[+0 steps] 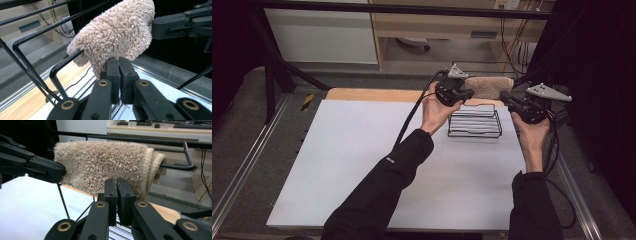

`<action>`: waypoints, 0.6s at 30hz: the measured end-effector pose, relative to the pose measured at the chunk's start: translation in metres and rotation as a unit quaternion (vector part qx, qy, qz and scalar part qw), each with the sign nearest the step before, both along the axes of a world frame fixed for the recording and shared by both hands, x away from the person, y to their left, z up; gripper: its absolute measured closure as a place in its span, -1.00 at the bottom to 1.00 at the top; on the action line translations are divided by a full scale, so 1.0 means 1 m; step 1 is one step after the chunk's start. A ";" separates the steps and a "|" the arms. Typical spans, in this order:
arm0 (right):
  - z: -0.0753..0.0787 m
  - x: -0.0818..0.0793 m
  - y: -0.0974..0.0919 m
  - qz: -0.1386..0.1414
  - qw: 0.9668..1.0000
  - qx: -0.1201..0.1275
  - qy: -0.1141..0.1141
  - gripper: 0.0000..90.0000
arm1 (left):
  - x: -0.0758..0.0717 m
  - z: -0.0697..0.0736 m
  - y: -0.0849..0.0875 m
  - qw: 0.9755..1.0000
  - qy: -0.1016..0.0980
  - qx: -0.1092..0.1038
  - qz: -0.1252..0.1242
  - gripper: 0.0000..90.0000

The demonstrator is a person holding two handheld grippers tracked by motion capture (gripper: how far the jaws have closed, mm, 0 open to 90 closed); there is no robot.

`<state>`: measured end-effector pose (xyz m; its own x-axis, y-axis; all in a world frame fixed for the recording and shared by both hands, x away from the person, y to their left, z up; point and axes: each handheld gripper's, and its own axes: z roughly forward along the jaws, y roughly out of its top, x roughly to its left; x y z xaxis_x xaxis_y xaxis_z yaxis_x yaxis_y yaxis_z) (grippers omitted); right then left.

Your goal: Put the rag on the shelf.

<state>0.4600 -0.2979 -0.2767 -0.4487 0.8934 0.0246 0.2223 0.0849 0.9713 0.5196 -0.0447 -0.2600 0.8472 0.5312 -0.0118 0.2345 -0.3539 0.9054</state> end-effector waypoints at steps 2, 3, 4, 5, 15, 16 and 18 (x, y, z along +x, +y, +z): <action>0.003 -0.004 0.000 0.008 1.000 0.006 -0.004 0.85 | -0.003 0.002 0.002 1.000 -0.001 0.003 0.001 0.86; 0.004 -0.007 0.000 0.010 1.000 0.005 -0.006 0.81 | -0.005 0.003 0.003 1.000 -0.002 0.002 0.001 0.82; 0.005 -0.008 0.001 0.011 1.000 0.004 -0.007 0.78 | -0.007 0.004 0.005 1.000 -0.003 0.000 0.001 0.79; 0.007 -0.010 0.001 0.013 1.000 0.005 -0.007 0.75 | -0.009 0.006 0.007 1.000 -0.004 -0.003 0.000 0.75; 0.011 -0.026 0.014 0.026 1.000 0.005 0.005 0.26 | -0.029 0.009 0.038 1.000 -0.001 -0.002 0.006 0.24; 0.010 -0.028 0.015 0.026 1.000 0.003 0.009 0.21 | -0.031 0.009 0.042 1.000 0.001 -0.002 0.008 0.19; 0.009 -0.030 0.018 0.024 1.000 0.004 0.016 0.10 | -0.034 0.007 0.052 1.000 0.006 -0.002 0.013 0.08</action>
<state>0.4303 -0.2803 -0.2675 -0.4891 0.8710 0.0462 0.2491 0.0887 0.9644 0.4857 0.0069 -0.2527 0.8333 0.5524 -0.0238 0.2543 -0.3447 0.9036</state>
